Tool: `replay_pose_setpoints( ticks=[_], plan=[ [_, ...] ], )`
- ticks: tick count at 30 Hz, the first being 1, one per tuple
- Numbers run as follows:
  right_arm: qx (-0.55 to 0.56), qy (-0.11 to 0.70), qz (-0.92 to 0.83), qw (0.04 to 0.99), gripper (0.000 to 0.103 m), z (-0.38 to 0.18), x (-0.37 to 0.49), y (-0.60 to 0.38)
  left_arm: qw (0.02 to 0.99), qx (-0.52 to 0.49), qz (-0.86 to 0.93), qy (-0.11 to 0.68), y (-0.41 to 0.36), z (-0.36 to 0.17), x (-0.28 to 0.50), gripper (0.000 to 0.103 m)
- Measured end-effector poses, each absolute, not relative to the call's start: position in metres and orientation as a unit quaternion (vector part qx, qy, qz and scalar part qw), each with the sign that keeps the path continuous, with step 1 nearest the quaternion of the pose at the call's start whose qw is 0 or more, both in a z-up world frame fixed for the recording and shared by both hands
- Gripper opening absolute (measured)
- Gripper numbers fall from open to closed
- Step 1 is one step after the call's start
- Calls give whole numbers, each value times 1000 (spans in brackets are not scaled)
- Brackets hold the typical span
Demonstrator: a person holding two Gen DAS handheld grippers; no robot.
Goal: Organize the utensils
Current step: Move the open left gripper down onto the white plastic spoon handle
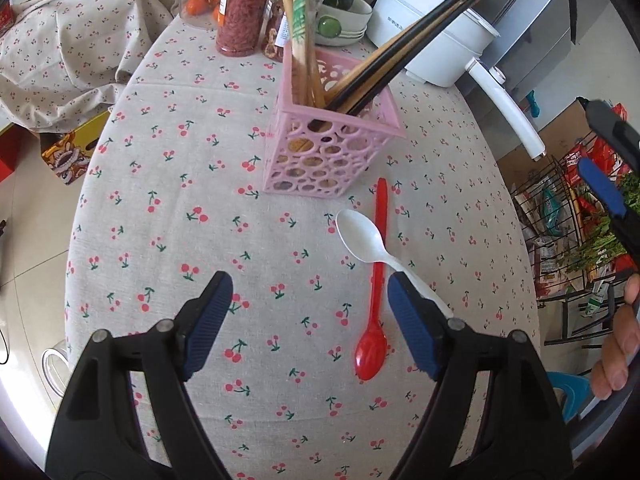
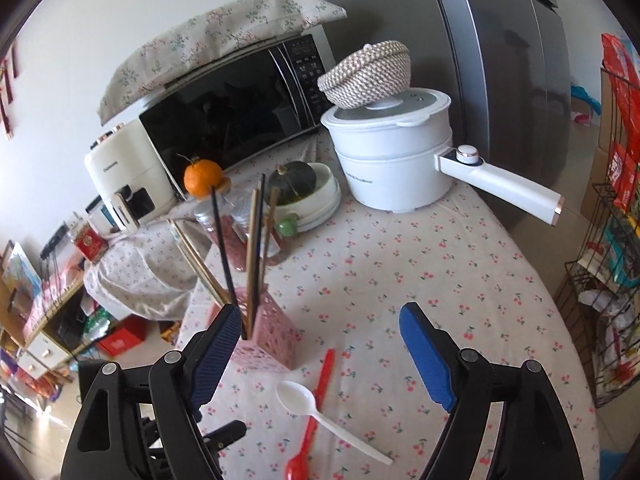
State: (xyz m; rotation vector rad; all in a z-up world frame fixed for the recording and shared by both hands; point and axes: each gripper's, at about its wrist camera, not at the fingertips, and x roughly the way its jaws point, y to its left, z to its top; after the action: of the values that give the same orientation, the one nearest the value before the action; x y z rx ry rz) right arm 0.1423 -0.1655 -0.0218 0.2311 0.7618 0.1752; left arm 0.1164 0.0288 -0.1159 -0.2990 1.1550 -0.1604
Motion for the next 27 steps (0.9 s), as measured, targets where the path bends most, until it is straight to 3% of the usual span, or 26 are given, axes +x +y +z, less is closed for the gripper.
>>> replay_pose_setpoints(
  ticks=[5,12,23,25,27],
  plan=[
    [68,430,57,899,82,-52,141,-181,807,-178,-44,561,15,-128,122,79],
    [46,475,40,878,82,-86,140,-204,796,-245,-21,553,-16,-139,135,54],
    [59,504,37,861,82,-107,141,-240,817,-222,69,527,-40,-159,154,50],
    [60,505,36,860,82,-108,141,-244,826,-212,82,515,-44,-158,155,46],
    [61,508,35,859,82,-110,141,-247,829,-205,82,513,-46,-158,157,31]
  ],
)
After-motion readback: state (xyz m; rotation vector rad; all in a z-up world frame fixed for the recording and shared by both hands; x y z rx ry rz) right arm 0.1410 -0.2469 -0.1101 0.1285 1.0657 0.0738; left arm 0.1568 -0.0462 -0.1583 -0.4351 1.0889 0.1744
